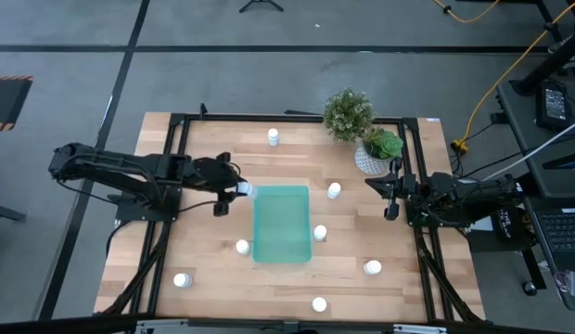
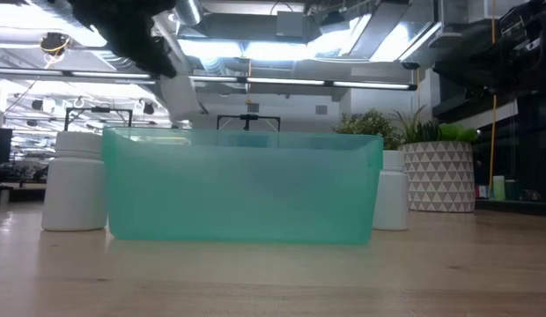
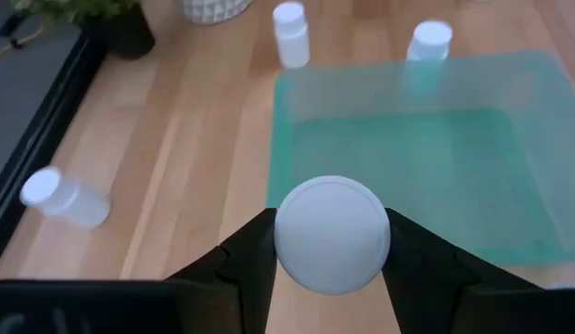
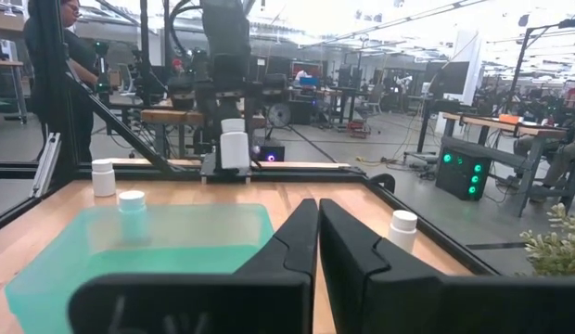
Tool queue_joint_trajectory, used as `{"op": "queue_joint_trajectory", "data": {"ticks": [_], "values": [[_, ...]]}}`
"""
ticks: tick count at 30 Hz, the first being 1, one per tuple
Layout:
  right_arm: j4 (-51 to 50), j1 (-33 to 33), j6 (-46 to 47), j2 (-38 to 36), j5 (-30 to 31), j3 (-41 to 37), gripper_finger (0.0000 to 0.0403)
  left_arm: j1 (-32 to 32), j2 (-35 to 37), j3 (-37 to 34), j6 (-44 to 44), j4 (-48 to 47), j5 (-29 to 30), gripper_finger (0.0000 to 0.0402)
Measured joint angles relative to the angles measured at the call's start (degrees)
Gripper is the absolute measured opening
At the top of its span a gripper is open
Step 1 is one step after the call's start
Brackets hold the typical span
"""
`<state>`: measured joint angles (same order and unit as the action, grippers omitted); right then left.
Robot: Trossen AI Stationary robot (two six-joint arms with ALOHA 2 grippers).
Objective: Pick and place pill bottles into a basket
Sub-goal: Put the white pill bottle into the green bin
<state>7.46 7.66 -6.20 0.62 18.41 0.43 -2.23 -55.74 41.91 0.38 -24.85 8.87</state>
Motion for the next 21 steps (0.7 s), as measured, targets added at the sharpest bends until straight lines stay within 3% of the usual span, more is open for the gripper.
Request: {"op": "queue_joint_trajectory", "data": {"ticks": [10,21], "values": [[0.0,0.0,0.1,0.0,0.0,0.0,0.0019,-0.4,-12.0,2.0,3.0,7.7,-1.1,0.0159],[0.0,0.0,0.1,0.0,0.0,0.0,0.0019,-0.3,-21.4,11.5,3.3,-0.7,-2.6,0.0159]]}}
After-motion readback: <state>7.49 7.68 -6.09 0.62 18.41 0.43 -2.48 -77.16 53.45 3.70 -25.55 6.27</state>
